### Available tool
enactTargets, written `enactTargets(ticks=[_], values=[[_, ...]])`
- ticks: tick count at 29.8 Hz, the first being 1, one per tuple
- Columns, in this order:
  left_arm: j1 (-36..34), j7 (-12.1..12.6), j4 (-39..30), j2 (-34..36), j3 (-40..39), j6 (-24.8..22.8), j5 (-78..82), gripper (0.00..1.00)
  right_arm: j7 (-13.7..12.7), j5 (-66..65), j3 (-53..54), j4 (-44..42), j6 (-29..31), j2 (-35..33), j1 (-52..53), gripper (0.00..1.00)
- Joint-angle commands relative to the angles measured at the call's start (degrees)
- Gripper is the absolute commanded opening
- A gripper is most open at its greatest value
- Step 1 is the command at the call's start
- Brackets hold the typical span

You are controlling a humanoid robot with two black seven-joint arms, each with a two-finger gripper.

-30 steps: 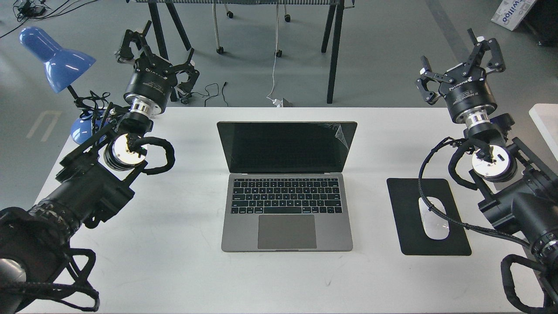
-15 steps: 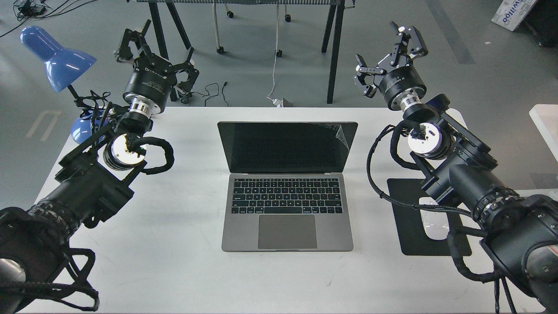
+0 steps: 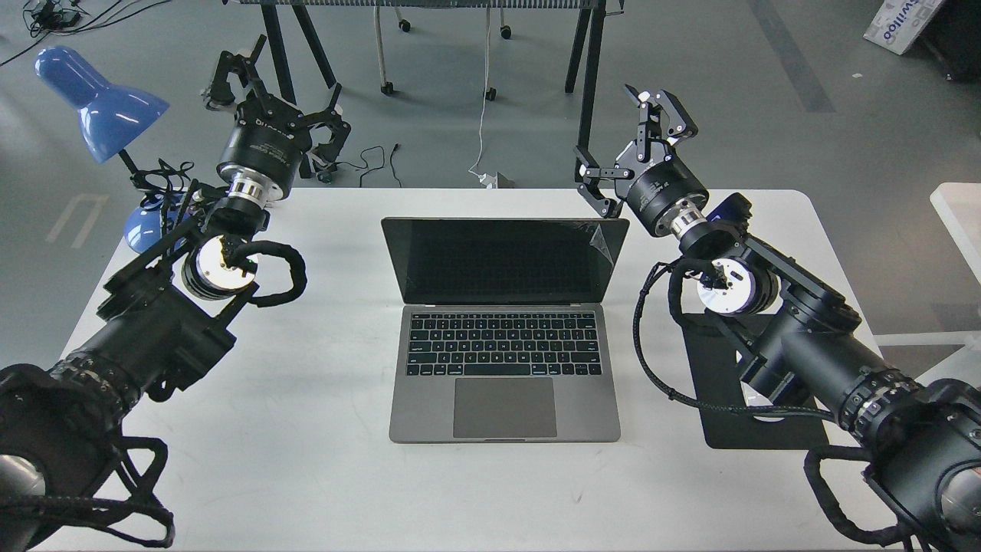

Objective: Close notebook with right arm
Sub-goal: 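Raise the right gripper and move it toward the laptop screen's top edge, then push the laptop screen down toward the keyboard with the right gripper, then withdraw the right gripper from the closed laptop toward the mouse pad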

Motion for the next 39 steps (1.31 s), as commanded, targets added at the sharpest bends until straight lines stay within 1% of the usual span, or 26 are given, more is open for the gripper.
enactTargets(ticks=[1, 7, 10, 15, 20, 26, 31, 39], values=[[0.0, 0.0, 0.0, 0.0, 0.0, 0.0, 0.0, 1.0, 0.0, 0.0, -0.1, 4.6, -0.2, -1.9, -2.6, 1.0], [0.0, 0.0, 0.0, 0.0, 0.0, 0.0, 0.0, 1.0, 0.0, -0.2, -0.2, 11.4, -0.2, -4.2, -7.7, 1.0], [0.0, 0.0, 0.0, 0.0, -0.1, 0.0, 0.0, 1.0, 0.0, -0.7, -0.5, 15.2, -0.2, -7.1, -10.3, 1.0], [0.0, 0.0, 0.0, 0.0, 0.0, 0.0, 0.0, 1.0, 0.1, -0.7, -6.1, 20.2, 0.1, -12.3, -12.6, 1.0], [0.0, 0.0, 0.0, 0.0, 0.0, 0.0, 0.0, 1.0, 0.1, -0.9, -10.5, 24.6, 0.1, -14.4, -15.5, 1.0], [0.0, 0.0, 0.0, 0.0, -0.1, 0.0, -0.1, 1.0, 0.3, -1.2, -16.8, 24.9, 0.1, -15.0, -15.8, 1.0], [0.0, 0.0, 0.0, 0.0, -0.1, 0.0, -0.1, 1.0, 0.3, -4.4, -22.1, 24.6, -0.2, -15.0, -15.9, 1.0], [0.0, 0.0, 0.0, 0.0, -0.1, 0.0, 0.0, 1.0, 0.2, -6.5, -24.8, 23.9, -1.8, -15.0, -17.9, 1.0]])
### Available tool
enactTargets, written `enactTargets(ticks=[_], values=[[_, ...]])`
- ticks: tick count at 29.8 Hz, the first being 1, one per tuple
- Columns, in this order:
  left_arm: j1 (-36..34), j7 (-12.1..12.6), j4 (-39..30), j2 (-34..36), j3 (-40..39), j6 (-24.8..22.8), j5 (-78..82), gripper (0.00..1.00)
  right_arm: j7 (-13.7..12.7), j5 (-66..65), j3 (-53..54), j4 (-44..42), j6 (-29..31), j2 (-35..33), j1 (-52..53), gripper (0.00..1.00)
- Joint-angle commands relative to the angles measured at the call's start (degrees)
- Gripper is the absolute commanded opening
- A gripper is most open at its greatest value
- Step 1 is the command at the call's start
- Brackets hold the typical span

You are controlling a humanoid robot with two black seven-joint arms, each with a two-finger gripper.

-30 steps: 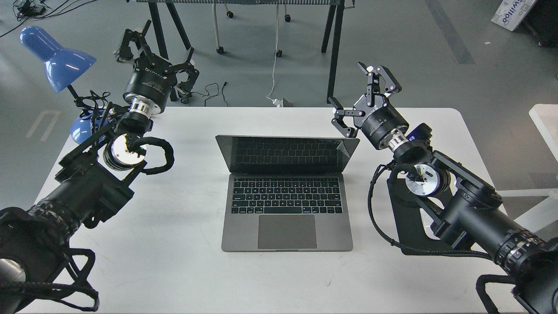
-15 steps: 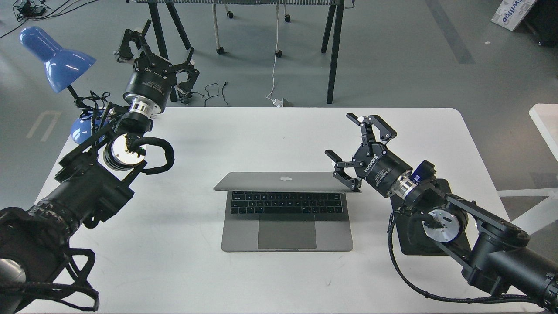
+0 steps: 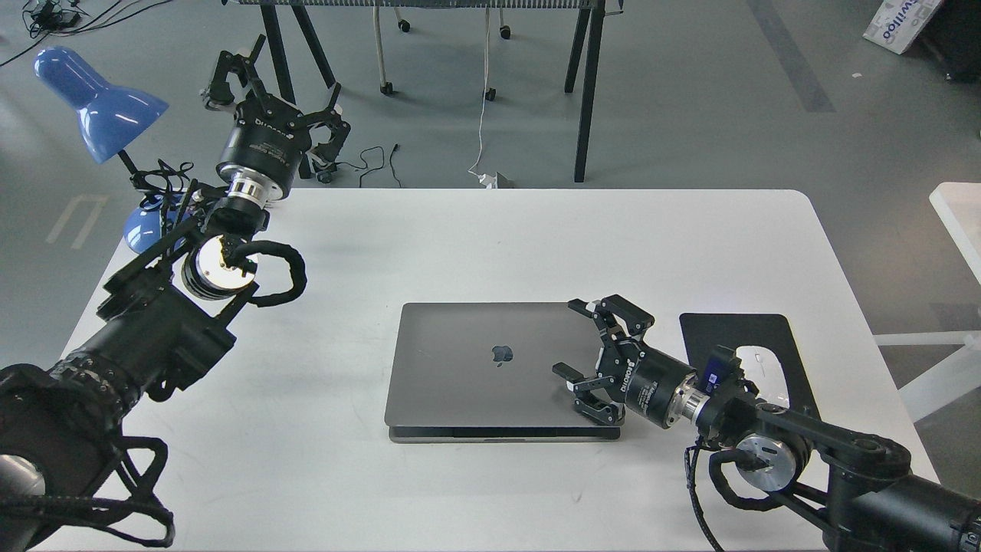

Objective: Close notebook with right arm
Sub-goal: 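Withdraw the right gripper from the closed laptop toward the mouse pad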

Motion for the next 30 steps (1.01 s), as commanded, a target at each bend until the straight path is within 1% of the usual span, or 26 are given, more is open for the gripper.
enactTargets(ticks=[1, 15, 21, 25, 30], values=[[0.0, 0.0, 0.0, 0.0, 0.1, 0.0, 0.0, 1.0, 0.0, -0.9, -0.6, -0.3, -0.2, 0.0, -0.9, 1.0], [0.0, 0.0, 0.0, 0.0, 0.0, 0.0, 0.0, 1.0, -0.1, -1.0, -1.0, -4.6, -0.2, 0.5, -1.1, 1.0], [0.0, 0.0, 0.0, 0.0, 0.0, 0.0, 0.0, 1.0, 0.4, -0.6, 0.9, -3.5, -0.1, 0.2, -0.9, 1.0], [0.0, 0.0, 0.0, 0.0, 0.0, 0.0, 0.0, 1.0, 0.6, -0.6, 8.1, -3.1, 0.6, 0.2, -0.7, 1.0], [0.0, 0.0, 0.0, 0.0, 0.0, 0.0, 0.0, 1.0, 0.6, -0.5, 23.3, -3.0, 4.4, 0.4, -0.3, 1.0]])
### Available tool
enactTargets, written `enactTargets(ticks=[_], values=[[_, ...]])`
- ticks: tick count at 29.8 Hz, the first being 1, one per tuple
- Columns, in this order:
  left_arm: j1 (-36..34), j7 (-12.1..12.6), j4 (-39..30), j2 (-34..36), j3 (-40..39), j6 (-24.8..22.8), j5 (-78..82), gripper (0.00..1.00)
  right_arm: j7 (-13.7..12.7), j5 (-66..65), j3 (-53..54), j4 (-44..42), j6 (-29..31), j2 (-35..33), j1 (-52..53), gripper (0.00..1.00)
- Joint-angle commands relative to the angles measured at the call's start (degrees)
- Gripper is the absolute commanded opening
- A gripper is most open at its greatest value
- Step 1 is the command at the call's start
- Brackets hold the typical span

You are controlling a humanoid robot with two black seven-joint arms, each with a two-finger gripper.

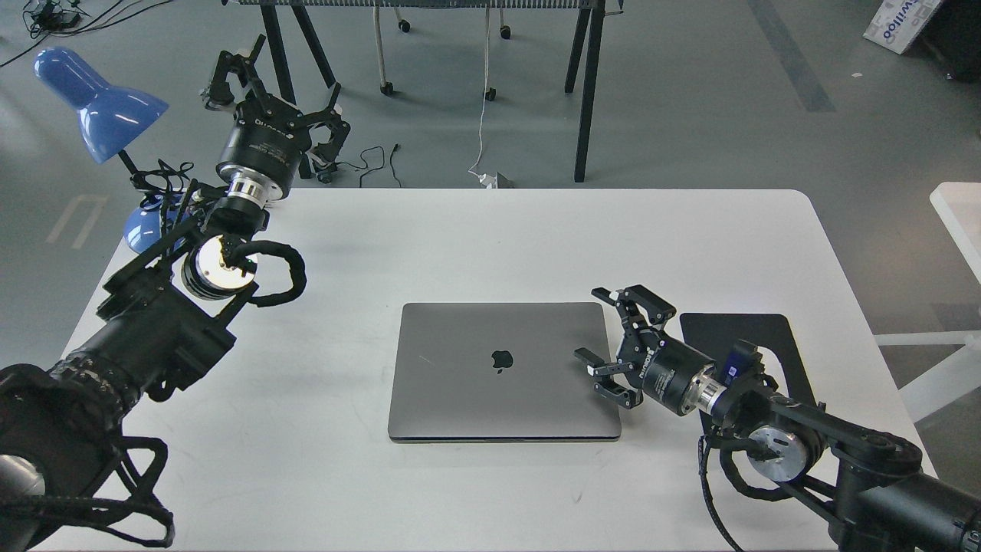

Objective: Close notebook with right arm
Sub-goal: 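Withdraw the right gripper from the closed laptop toward the mouse pad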

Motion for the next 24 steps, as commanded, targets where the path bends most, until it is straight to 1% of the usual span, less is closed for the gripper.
enactTargets(ticks=[1, 4, 7, 13, 22, 24], values=[[0.0, 0.0, 0.0, 0.0, 0.0, 0.0, 0.0, 1.0, -0.4, 0.3, 12.5, 0.0, 2.2, 0.4, 0.1, 1.0], [0.0, 0.0, 0.0, 0.0, 0.0, 0.0, 0.0, 1.0, -0.8, 0.4, 22.0, -0.7, 2.0, 0.5, 0.3, 1.0], [0.0, 0.0, 0.0, 0.0, 0.1, 0.0, 0.0, 1.0, -0.9, 0.4, 27.2, -2.3, 1.8, 0.5, 2.6, 1.0], [0.0, 0.0, 0.0, 0.0, 0.1, -0.1, 0.1, 1.0, -0.7, 1.6, 29.5, -12.7, 2.0, 0.5, 9.2, 1.0], [0.0, 0.0, 0.0, 0.0, 0.1, -0.1, 0.1, 1.0, -0.7, 3.2, 30.2, -13.5, 2.1, 0.5, 11.3, 1.0], [0.0, 0.0, 0.1, 0.0, 0.1, -0.1, 0.1, 1.0, -0.2, 3.2, 30.9, -13.6, 2.1, 0.5, 11.2, 1.0]])
